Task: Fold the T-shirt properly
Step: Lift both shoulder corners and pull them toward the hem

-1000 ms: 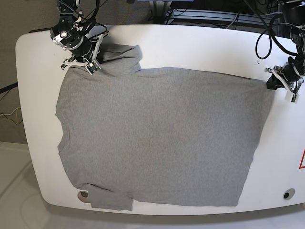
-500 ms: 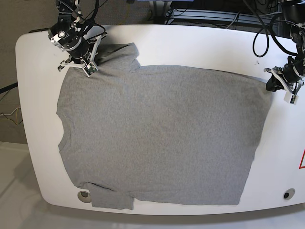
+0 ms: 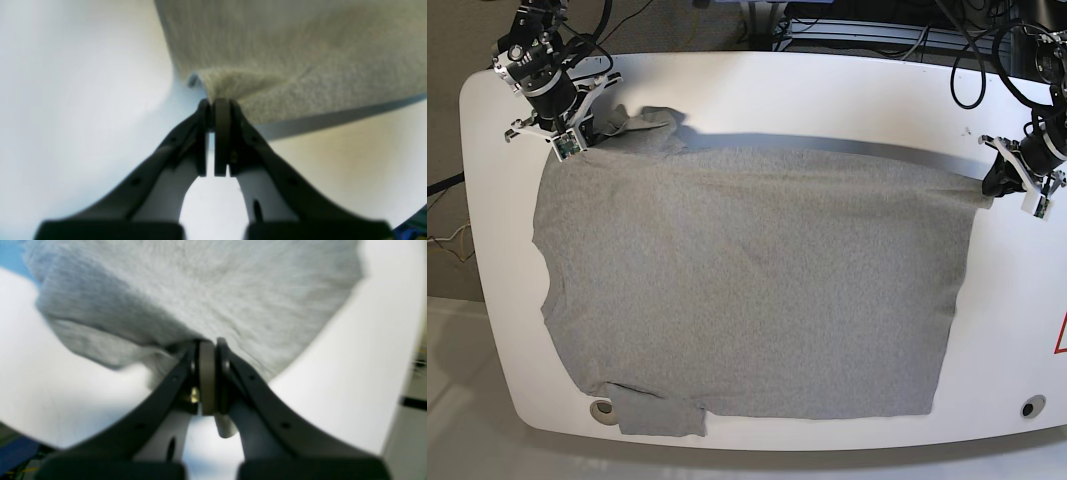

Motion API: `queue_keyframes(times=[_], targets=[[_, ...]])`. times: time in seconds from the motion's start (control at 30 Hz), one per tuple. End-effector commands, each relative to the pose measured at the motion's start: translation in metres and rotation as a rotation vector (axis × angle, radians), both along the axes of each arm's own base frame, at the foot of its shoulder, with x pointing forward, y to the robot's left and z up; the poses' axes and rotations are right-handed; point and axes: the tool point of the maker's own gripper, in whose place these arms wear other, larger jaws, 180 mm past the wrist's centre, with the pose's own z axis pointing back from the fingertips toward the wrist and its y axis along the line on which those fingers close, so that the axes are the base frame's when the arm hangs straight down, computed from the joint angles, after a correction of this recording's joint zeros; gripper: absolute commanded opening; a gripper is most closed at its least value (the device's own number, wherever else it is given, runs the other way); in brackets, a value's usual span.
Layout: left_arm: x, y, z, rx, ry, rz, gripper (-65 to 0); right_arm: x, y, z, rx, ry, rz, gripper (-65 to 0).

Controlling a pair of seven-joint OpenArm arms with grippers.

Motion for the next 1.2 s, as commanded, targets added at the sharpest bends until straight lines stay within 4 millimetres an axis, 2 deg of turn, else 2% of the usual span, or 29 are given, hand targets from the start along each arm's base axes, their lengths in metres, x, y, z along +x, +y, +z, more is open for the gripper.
queue_keyframes(times=[0.0,0.1,0.43,0.7,1.03,1.1,1.17], targets=[[0.005,0.008,0.014,0.025,-0.033,0.006,-65.0,0.002,-0.003,0.009,-0.008,-0.028,-0.004,-65.0],[0.000,0.009,0.009,0.020,-0.017,0.010,-65.0,-0.002,0.004,0.005,0.016,-0.008,0.009,-65.0],[-0.009,0.010,0.006,0.004,0.013,0.015,-65.0,-0.014,0.012,-0.002,0.041,0.027,0.020,-65.0],[-0.012,0.009,0.004,-0.003,0.019,0.013,-65.0,-0.012,0.019,-0.002,0.059,0.023,0.034,-65.0],[0.011,0.005,0.015,0.011,-0.024,-0.004,-65.0,0.022,0.009,0.015,0.026,-0.065,0.031,-65.0],[0.030,0.007,0.026,0.020,-0.064,0.000,-65.0,0.041,0.006,0.021,0.023,-0.102,0.036,-65.0],[0.037,0.008,0.029,0.030,-0.076,0.001,-65.0,0.050,0.004,0.023,0.026,-0.116,0.034,-65.0]])
